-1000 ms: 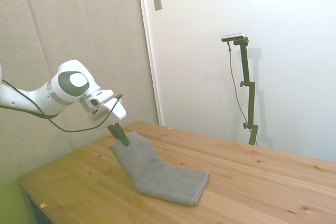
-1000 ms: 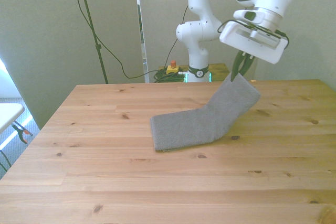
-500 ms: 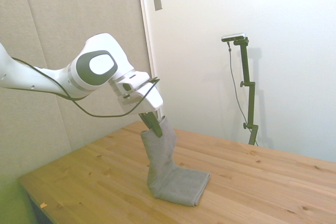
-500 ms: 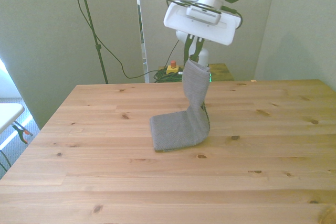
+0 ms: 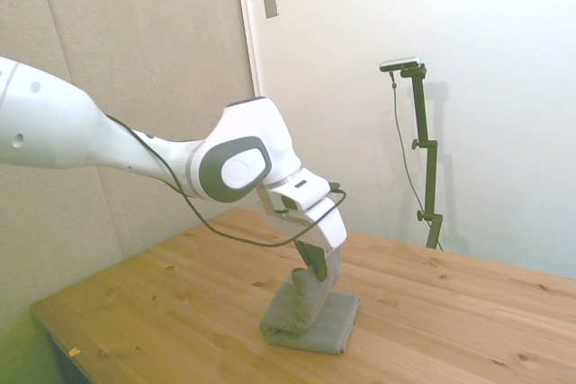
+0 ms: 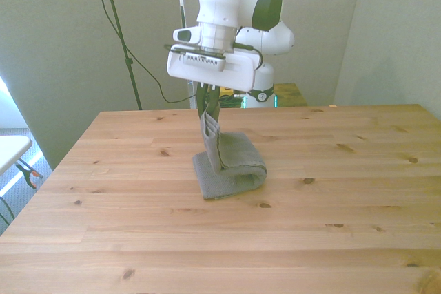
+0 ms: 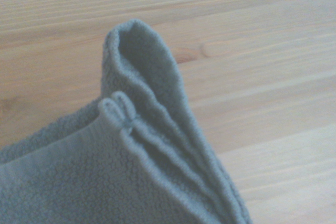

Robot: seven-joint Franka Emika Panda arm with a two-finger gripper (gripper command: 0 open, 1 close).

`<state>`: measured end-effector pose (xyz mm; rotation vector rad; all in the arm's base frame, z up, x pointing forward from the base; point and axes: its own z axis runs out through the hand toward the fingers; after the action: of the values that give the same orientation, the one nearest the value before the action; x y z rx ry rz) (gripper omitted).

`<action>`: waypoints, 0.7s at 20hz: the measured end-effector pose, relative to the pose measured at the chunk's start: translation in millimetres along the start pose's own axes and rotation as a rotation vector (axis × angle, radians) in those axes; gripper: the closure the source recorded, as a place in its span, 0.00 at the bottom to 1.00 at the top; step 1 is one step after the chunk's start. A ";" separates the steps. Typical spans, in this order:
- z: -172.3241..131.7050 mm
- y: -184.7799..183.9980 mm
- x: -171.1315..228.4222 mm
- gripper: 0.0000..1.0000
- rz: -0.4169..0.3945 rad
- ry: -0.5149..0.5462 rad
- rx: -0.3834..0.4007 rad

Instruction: Fold the towel

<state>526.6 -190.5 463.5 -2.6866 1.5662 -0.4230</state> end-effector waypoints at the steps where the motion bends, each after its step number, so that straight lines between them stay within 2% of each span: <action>1: 4.6 -3.2 1.4 0.00 -0.018 -0.032 0.029; 4: 8.8 -5.5 7.9 0.00 -0.044 -0.080 0.080; 11: 10.7 0.0 15.5 0.00 -0.039 -0.087 0.077; 14: -2.5 4.0 17.6 0.00 -0.032 -0.091 0.098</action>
<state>530.8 -207.2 469.4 -2.6211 1.4415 -0.3628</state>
